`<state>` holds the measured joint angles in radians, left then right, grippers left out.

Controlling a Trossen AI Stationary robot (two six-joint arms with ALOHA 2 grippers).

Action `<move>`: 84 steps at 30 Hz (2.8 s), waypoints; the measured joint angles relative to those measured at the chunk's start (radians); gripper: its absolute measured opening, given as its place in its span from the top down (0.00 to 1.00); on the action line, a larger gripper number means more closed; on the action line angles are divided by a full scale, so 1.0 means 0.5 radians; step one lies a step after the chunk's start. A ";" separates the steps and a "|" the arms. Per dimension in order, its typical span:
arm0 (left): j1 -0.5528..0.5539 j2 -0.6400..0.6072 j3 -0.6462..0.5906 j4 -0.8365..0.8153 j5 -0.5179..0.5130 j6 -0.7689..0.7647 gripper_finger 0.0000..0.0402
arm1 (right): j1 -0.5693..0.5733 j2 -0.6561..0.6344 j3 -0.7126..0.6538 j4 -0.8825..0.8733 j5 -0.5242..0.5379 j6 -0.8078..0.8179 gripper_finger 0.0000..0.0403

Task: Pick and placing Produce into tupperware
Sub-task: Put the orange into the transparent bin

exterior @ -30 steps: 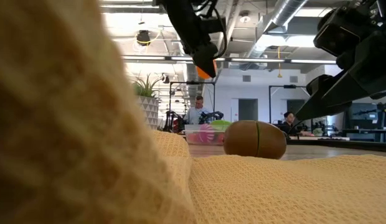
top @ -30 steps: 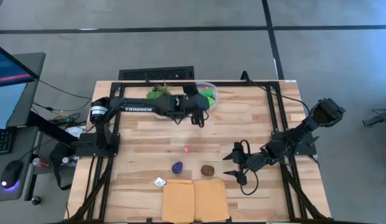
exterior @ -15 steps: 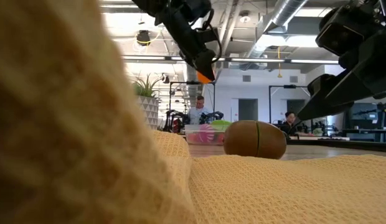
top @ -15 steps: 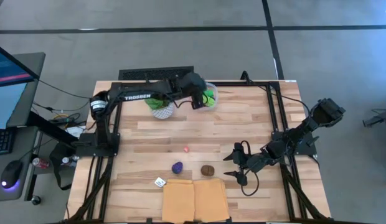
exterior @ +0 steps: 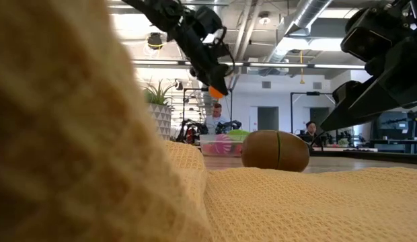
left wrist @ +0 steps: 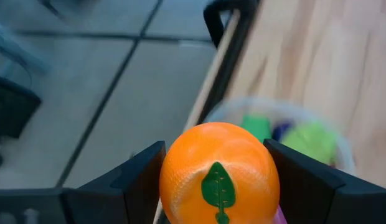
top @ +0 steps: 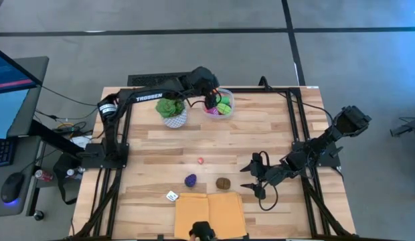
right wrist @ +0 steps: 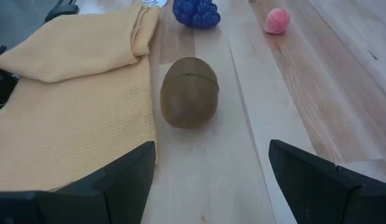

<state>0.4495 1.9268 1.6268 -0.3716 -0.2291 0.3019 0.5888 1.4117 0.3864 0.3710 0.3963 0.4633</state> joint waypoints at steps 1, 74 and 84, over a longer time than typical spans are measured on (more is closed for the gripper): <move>0.001 0.036 0.003 0.068 0.022 -0.001 0.38 | 0.000 0.000 0.000 -0.004 0.000 0.000 0.17; 0.152 0.274 0.002 0.430 0.384 -0.139 0.38 | -0.084 0.001 0.000 -0.066 0.122 -0.059 0.17; 0.157 0.274 0.003 0.282 0.398 -0.166 0.38 | -0.084 0.001 0.000 -0.066 0.122 -0.058 0.17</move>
<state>0.5279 2.0640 1.6283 -0.2307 -0.0302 0.2188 0.5468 1.4120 0.3862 0.3378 0.4572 0.4343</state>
